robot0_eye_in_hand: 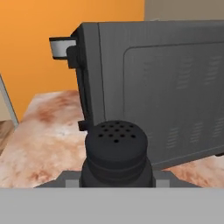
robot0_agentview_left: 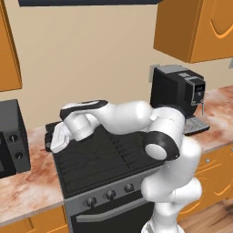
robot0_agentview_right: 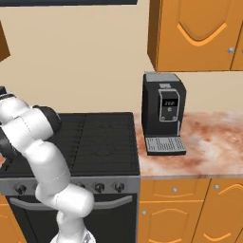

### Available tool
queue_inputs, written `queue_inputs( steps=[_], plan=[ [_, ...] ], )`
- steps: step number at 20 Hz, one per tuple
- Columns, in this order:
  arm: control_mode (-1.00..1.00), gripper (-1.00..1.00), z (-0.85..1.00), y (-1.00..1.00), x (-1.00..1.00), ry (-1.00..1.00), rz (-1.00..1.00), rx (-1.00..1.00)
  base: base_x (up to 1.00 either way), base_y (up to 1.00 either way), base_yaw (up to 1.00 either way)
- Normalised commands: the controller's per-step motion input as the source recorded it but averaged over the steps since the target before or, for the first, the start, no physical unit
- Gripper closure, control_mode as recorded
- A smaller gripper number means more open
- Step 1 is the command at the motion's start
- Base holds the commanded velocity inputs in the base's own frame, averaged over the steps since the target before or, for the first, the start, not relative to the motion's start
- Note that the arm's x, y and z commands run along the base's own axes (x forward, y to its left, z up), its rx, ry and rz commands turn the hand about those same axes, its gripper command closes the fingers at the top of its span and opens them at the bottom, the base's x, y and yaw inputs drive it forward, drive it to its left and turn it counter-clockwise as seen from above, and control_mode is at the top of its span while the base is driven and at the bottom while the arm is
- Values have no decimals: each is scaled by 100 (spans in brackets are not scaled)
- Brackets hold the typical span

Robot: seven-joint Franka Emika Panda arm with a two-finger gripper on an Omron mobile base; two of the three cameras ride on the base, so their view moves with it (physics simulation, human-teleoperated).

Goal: Collect the paprika, ketchup, and shaker from the cabinet and place them next to the stove.

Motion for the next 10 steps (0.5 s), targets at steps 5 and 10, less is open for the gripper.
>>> queue_inputs(
  steps=[5,10],
  plan=[
    [-100,100,-31,19,25,0,0,0,0,0,0],
    [-100,100,-34,2,24,-1,1,0,0,0,0]
  ],
)
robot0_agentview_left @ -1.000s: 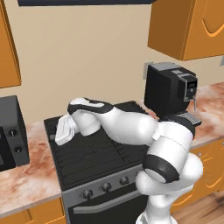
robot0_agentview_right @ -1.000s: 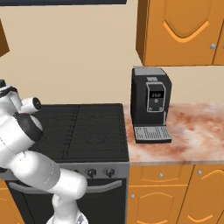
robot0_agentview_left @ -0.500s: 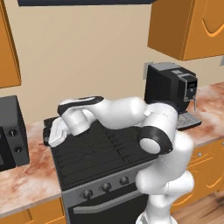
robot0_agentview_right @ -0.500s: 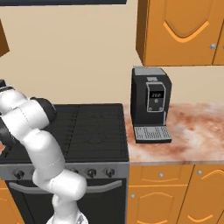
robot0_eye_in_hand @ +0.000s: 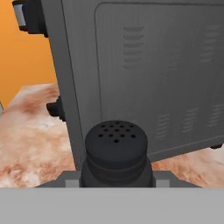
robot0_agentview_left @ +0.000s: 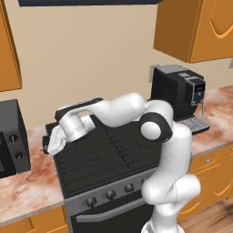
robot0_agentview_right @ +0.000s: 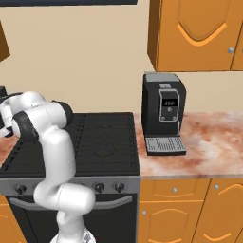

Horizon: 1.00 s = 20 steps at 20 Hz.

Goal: Collect the paprika, ketchup, and shaker from the cabinet and place them next to the stove.

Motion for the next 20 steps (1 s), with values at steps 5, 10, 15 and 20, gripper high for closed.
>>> queue_inputs(
  steps=[5,10,15,20],
  plan=[
    [-100,100,-24,0,23,-3,1,2,0,0,0],
    [-100,100,-17,1,18,-2,0,1,0,0,0],
    [-100,100,-12,21,11,0,0,-2,0,0,0],
    [-100,100,-6,23,9,0,0,-1,0,0,0]
  ],
)
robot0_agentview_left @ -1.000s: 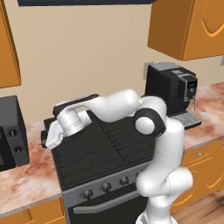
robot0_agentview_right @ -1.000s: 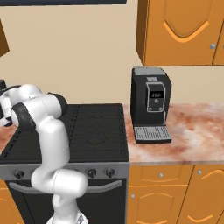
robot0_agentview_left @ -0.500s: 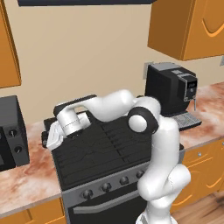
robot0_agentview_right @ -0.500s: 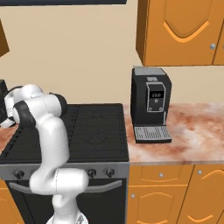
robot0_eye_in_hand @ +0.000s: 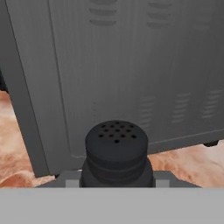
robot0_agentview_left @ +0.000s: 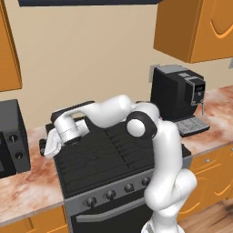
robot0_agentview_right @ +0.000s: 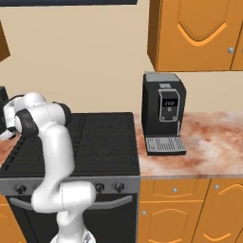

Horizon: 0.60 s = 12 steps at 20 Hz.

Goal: Collect the paprika, ketchup, and shaker from the cabinet and place them next to the stove.

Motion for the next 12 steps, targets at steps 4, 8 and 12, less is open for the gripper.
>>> queue_inputs(
  steps=[4,8,12],
  plan=[
    [-100,100,-9,12,7,0,0,0,0,0,0],
    [-100,-100,-10,0,7,0,2,0,0,0,0],
    [-100,-100,-2,0,2,-1,2,0,0,0,0]
  ],
)
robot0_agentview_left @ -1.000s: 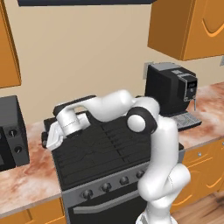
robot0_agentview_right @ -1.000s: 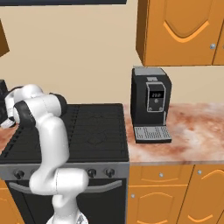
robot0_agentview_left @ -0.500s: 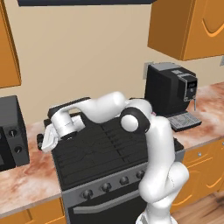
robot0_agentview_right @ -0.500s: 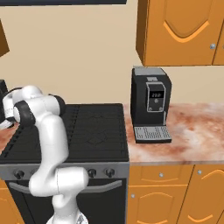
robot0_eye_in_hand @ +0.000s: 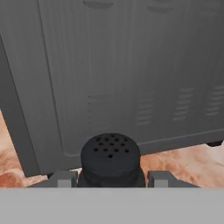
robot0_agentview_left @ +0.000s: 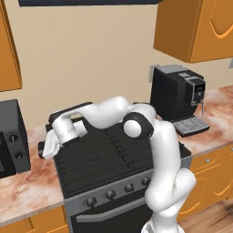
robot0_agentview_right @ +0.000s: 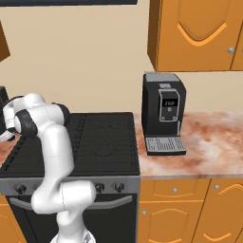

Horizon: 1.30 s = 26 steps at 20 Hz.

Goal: Collect the paprika, ketchup, and shaker from the cabinet and place them next to the stove.

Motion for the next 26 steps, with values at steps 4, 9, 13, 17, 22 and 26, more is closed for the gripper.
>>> queue_inputs(
  steps=[4,9,13,17,22,26],
  plan=[
    [-100,-100,8,-6,0,-1,1,0,0,0,0],
    [-100,-100,47,0,-8,-6,0,0,0,0,0],
    [-100,-100,74,-2,-24,-9,0,-1,0,0,0],
    [-100,-100,79,-12,-56,-3,-3,-1,0,0,0],
    [-100,-100,72,-44,-88,0,-14,-1,0,0,0],
    [-100,-100,76,-47,-87,6,-21,-7,0,0,0]
  ],
)
